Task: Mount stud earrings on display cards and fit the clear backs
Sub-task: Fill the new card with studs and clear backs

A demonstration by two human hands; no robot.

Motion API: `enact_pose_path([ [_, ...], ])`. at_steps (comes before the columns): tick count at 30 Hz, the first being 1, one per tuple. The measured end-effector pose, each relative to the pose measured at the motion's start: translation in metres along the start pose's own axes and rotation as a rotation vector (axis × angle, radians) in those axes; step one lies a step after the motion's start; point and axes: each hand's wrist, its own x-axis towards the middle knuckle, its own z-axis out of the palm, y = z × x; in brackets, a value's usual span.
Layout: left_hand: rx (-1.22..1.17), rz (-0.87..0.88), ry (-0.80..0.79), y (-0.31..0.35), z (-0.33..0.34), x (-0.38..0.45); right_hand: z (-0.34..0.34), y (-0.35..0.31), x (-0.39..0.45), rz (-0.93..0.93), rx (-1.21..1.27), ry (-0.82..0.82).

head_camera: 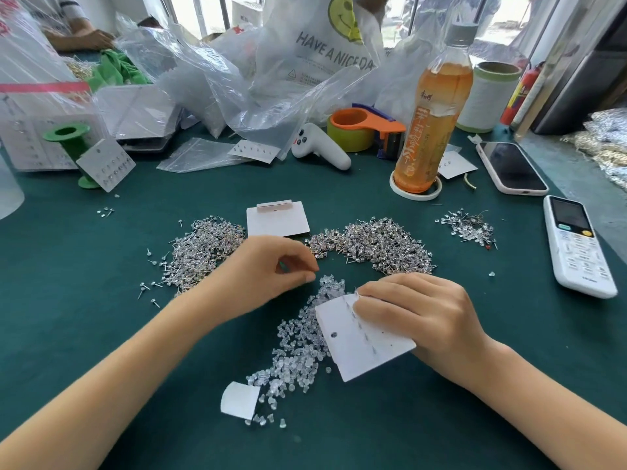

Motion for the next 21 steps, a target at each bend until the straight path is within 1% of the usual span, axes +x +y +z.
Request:
enact_pose_path([
  [6,0.012,0.043,-0.045,-0.0007,-0.0014,-0.003,-0.002,0.0013,-0.0029,0.043,0.035,-0.012],
  [12,-0.011,0.075,-0.144,-0.0018,-0.0076,-0.0091,-0.0026,0.0007,-0.0023,0.078,0.081,-0.052],
  [16,0.015,0.078,-0.129,-0.0008,-0.0047,-0.0093,-0.005,0.0001,-0.0003,0.09,0.078,-0.096],
  [21,0.013,0.065,-0.137,0.0014,-0.002,-0.0084,-0.0043,-0.0007,0.0013,0.089,0.076,-0.106],
])
